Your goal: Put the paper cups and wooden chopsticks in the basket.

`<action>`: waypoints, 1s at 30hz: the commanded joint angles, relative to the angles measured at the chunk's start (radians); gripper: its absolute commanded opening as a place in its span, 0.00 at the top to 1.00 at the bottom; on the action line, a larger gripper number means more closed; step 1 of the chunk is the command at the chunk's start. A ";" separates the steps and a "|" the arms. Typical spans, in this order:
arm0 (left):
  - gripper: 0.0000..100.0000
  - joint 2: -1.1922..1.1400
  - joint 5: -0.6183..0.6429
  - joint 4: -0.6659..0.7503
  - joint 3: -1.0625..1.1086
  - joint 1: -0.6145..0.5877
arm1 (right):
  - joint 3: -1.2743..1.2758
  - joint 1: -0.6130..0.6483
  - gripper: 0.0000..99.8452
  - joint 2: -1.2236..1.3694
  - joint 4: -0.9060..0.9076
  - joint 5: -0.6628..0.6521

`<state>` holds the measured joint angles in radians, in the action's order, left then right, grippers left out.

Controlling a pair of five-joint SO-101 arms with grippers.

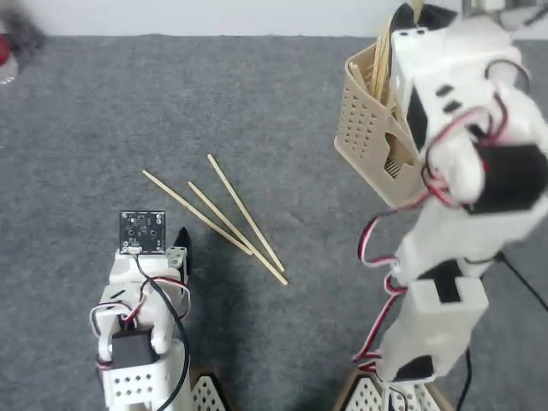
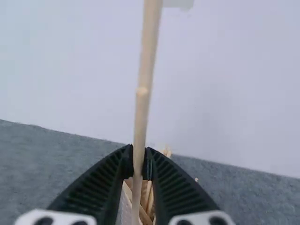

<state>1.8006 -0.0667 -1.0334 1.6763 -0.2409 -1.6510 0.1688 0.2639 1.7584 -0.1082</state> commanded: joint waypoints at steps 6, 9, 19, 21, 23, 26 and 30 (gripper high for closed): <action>0.83 0.018 0.002 0.014 -0.010 0.000 | -0.029 0.013 0.99 -0.099 0.041 0.011; 0.83 0.018 0.002 0.014 -0.010 0.000 | -0.031 0.016 0.99 -0.137 0.044 0.034; 0.83 0.018 0.002 0.014 -0.010 0.006 | 0.155 0.071 0.99 -0.430 0.044 0.014; 0.83 0.018 0.002 0.014 -0.010 0.006 | 0.322 0.094 0.99 -0.521 0.041 0.009; 0.83 0.018 0.002 0.014 -0.010 0.006 | 0.491 0.105 0.99 -0.618 0.036 0.011; 0.83 0.018 0.002 0.014 -0.010 0.006 | 0.680 0.102 0.99 -0.740 -0.021 0.012; 0.83 0.018 0.002 0.014 -0.010 0.006 | 0.885 0.094 0.99 -0.839 -0.211 0.008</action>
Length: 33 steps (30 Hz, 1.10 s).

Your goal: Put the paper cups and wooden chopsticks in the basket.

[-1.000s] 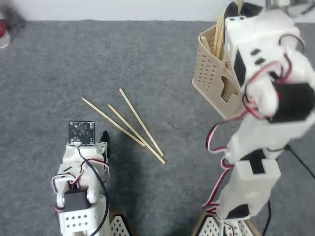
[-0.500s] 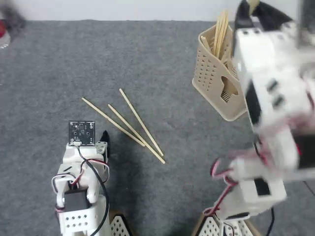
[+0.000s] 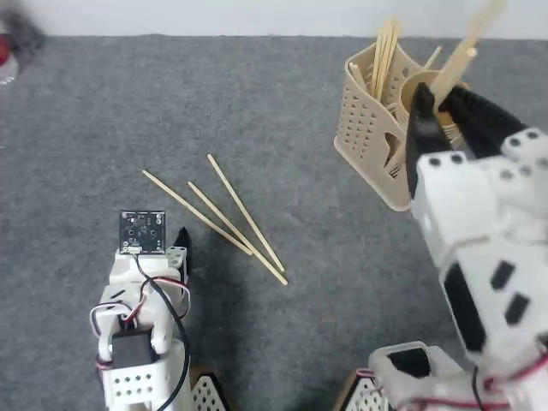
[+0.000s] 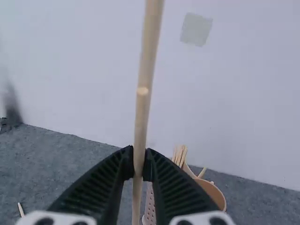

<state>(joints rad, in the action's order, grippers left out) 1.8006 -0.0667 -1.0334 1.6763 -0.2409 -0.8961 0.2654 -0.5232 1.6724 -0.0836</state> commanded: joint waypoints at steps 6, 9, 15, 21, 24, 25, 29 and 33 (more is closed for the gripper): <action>0.83 0.018 0.002 0.012 -0.010 0.000 | 0.500 -0.002 0.99 -0.088 -0.512 -0.015; 0.83 0.018 0.002 0.012 -0.010 0.000 | 0.717 -0.004 0.99 -0.111 -0.739 -0.020; 0.83 0.018 0.002 0.015 -0.010 0.005 | 1.223 -0.027 0.99 -0.214 -1.317 -0.147; 0.83 0.018 0.002 0.018 -0.010 0.008 | 1.533 -0.113 0.99 -0.226 -1.750 -0.181; 0.83 0.018 0.002 0.018 -0.010 0.008 | 1.542 -0.140 0.99 -0.170 -1.794 -0.180; 0.83 0.018 0.002 0.018 -0.010 0.008 | 1.524 -0.147 0.99 -0.136 -1.794 -0.180; 0.83 0.018 0.002 0.018 -0.010 0.008 | 1.415 -0.171 0.99 0.039 -1.785 -0.176; 0.83 0.018 0.002 0.018 -0.010 0.008 | 1.324 -0.177 0.99 0.170 -1.784 -0.176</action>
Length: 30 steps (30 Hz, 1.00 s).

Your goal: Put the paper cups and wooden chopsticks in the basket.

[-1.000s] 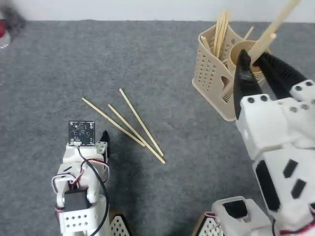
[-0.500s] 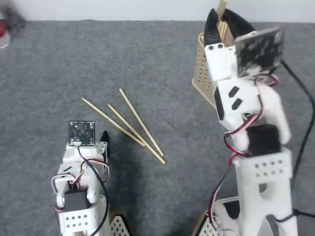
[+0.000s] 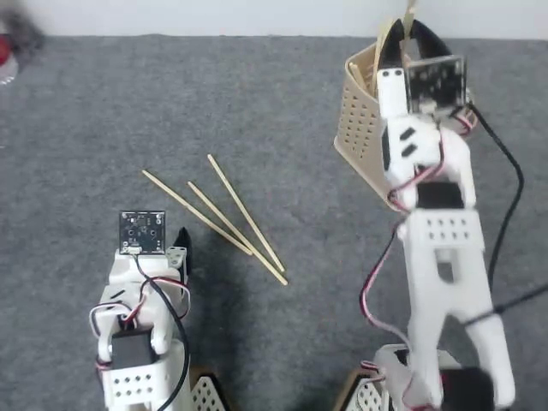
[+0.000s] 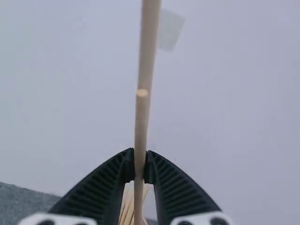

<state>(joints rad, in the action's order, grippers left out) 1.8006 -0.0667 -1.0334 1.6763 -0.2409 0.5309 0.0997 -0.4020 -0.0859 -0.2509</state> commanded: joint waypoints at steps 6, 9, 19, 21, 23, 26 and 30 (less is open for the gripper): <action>0.83 0.018 0.002 0.018 -0.010 0.008 | -0.176 -0.010 0.99 0.139 -0.025 -0.009; 0.83 0.018 0.002 0.018 -0.010 0.008 | -0.221 -0.010 0.99 0.202 -0.018 -0.009; 0.83 0.018 0.002 0.018 -0.010 0.008 | -0.433 -0.073 0.99 0.321 0.232 0.126; 0.83 0.018 0.002 0.018 -0.010 0.008 | -0.462 -0.082 0.99 0.302 0.280 0.160; 0.83 0.018 0.002 0.018 -0.010 0.008 | -0.482 -0.081 0.99 0.278 0.328 0.170; 0.83 0.018 0.002 0.018 -0.010 0.008 | -0.488 -0.071 0.99 0.251 0.364 0.172; 0.83 0.018 0.002 0.018 -0.010 0.008 | -0.488 -0.047 0.99 0.248 0.375 0.167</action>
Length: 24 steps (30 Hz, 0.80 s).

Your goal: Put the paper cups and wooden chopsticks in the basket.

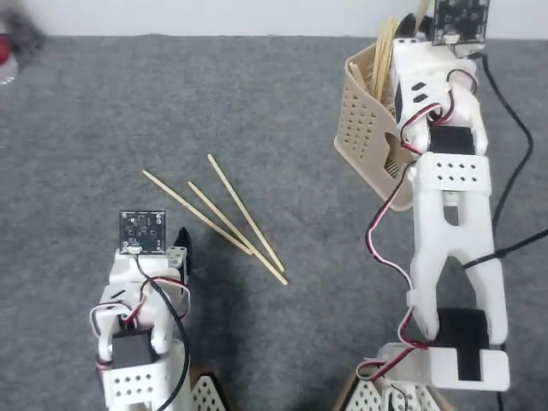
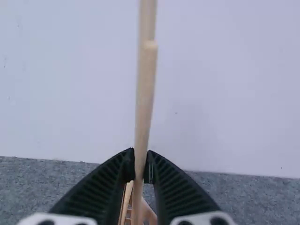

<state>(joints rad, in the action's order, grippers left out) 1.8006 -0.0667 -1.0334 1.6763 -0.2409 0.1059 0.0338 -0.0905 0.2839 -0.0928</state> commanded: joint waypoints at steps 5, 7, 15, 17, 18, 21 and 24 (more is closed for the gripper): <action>0.83 0.018 0.002 0.018 -0.010 0.008 | -0.069 0.041 0.99 -0.067 0.004 0.012; 0.83 0.018 0.002 0.018 -0.010 0.008 | -0.069 0.054 0.99 -0.074 0.004 0.012; 0.83 0.018 0.002 0.018 -0.010 0.008 | -0.161 0.058 0.99 -0.044 0.068 0.012; 0.83 0.018 0.002 0.018 -0.010 0.008 | -0.161 0.056 0.99 -0.005 0.082 0.012; 0.83 0.018 0.002 0.018 -0.010 0.008 | -0.161 0.053 0.99 0.010 0.084 0.012; 0.83 0.018 0.002 0.018 -0.010 0.008 | -0.164 0.051 0.99 0.050 0.107 0.014; 0.83 0.018 0.002 0.018 -0.010 0.008 | -0.164 0.056 0.99 0.076 0.124 0.014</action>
<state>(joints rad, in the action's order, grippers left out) 1.8006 -0.0667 -1.0334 1.6763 -0.2409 0.0031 0.0813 -0.0123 0.3989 -0.0913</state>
